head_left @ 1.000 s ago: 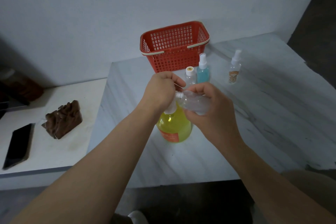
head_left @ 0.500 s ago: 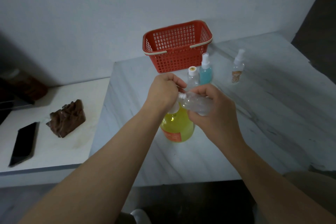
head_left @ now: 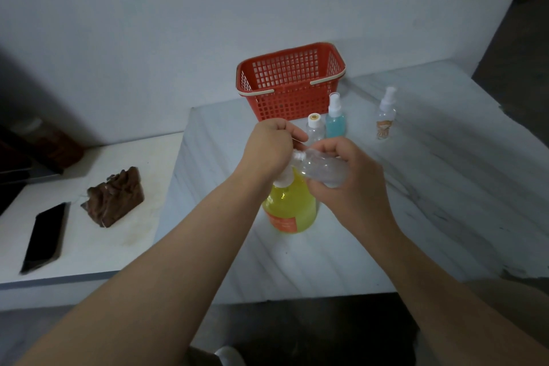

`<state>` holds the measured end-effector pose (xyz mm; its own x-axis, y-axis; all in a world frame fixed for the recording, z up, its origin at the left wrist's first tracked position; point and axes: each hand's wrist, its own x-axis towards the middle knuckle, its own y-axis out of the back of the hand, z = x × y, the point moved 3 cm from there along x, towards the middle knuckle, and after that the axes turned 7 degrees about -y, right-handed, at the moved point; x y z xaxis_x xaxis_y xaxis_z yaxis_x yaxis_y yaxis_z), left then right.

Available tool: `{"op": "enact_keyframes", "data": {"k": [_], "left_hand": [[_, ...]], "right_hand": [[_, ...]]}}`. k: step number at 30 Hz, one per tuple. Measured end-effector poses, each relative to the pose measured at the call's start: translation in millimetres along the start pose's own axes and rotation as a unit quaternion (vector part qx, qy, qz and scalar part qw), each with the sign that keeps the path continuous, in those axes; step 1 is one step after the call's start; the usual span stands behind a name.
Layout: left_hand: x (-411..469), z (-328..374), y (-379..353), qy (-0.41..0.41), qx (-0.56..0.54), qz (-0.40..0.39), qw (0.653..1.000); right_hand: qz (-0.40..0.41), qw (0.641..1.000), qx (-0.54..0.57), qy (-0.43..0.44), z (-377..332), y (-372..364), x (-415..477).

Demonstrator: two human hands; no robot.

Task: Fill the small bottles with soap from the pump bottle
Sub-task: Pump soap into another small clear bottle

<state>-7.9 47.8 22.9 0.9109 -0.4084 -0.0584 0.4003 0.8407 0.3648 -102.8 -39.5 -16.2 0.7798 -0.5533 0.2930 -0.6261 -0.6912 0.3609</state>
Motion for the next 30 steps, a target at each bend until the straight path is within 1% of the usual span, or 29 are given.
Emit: {"op": "enact_keyframes", "data": {"k": [7, 17, 24, 28, 30], "left_hand": [[5, -8, -1, -0.012, 0.007, -0.013, 1.000], [8, -13, -1, -0.012, 0.009, -0.008, 1.000], [4, -9, -1, -0.009, 0.008, 0.025, 1.000], [2, -5, 2, -0.017, -0.028, 0.065, 0.997], [-1, -5, 3, -0.021, -0.063, 0.081, 0.994]], "right_hand": [[0.008, 1.000, -0.010, 0.001, 6, -4, 0], [0.008, 1.000, -0.016, 0.000, 10, -8, 1], [0.006, 1.000, -0.016, 0.003, 5, -4, 0], [0.010, 1.000, -0.019, 0.011, 3, -1, -2], [0.016, 1.000, -0.021, 0.016, 3, -1, -2]]}}
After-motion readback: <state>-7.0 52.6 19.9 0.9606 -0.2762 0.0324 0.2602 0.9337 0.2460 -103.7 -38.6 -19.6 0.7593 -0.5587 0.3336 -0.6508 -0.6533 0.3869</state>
